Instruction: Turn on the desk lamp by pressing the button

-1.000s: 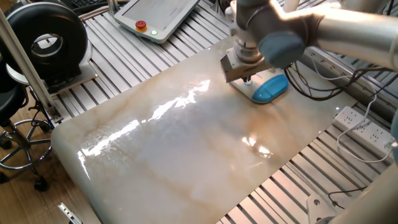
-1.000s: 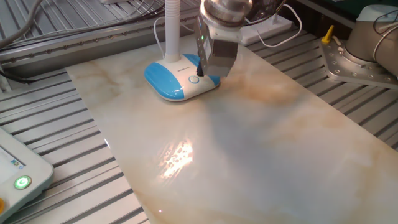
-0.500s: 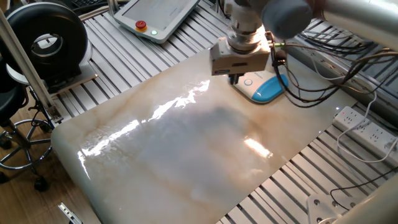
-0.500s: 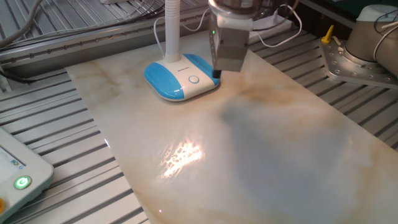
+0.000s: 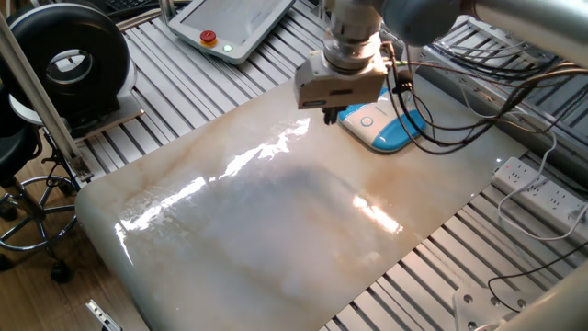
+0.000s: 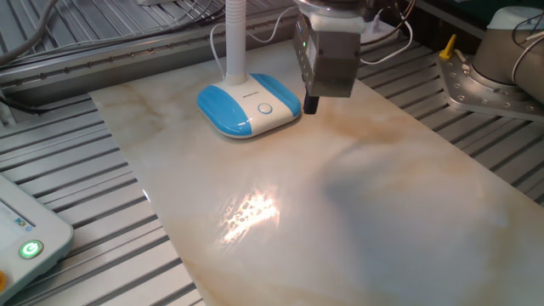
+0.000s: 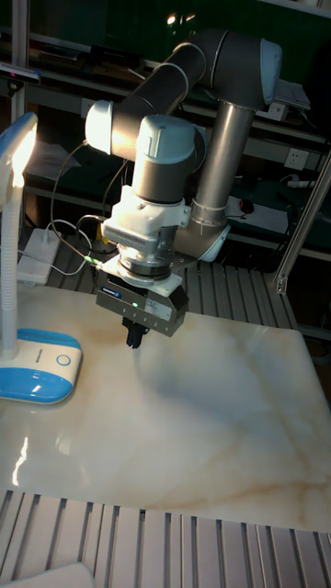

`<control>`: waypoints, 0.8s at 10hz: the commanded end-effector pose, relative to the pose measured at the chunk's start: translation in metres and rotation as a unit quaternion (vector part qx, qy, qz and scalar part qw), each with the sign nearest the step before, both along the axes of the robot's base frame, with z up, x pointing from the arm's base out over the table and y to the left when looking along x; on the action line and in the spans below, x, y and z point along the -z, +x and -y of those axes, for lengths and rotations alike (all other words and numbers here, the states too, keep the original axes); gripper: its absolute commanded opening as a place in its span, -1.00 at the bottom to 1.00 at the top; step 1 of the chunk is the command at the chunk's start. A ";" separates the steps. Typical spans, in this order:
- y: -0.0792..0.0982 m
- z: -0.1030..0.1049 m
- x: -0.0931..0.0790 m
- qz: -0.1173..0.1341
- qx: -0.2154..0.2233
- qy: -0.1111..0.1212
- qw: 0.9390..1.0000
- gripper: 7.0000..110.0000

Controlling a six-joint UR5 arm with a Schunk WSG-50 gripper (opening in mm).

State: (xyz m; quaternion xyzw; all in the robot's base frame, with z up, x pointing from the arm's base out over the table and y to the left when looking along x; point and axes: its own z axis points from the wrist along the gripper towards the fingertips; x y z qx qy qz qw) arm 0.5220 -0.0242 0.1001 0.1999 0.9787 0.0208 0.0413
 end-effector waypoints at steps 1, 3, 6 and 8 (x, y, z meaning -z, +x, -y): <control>0.007 -0.015 -0.016 0.006 -0.096 -0.011 0.995 -1.00; 0.008 -0.016 -0.021 0.008 -0.098 -0.023 0.995 -1.00; 0.016 -0.010 -0.020 0.019 -0.086 -0.034 0.996 -1.00; 0.019 -0.010 -0.017 0.021 -0.082 -0.031 0.996 -1.00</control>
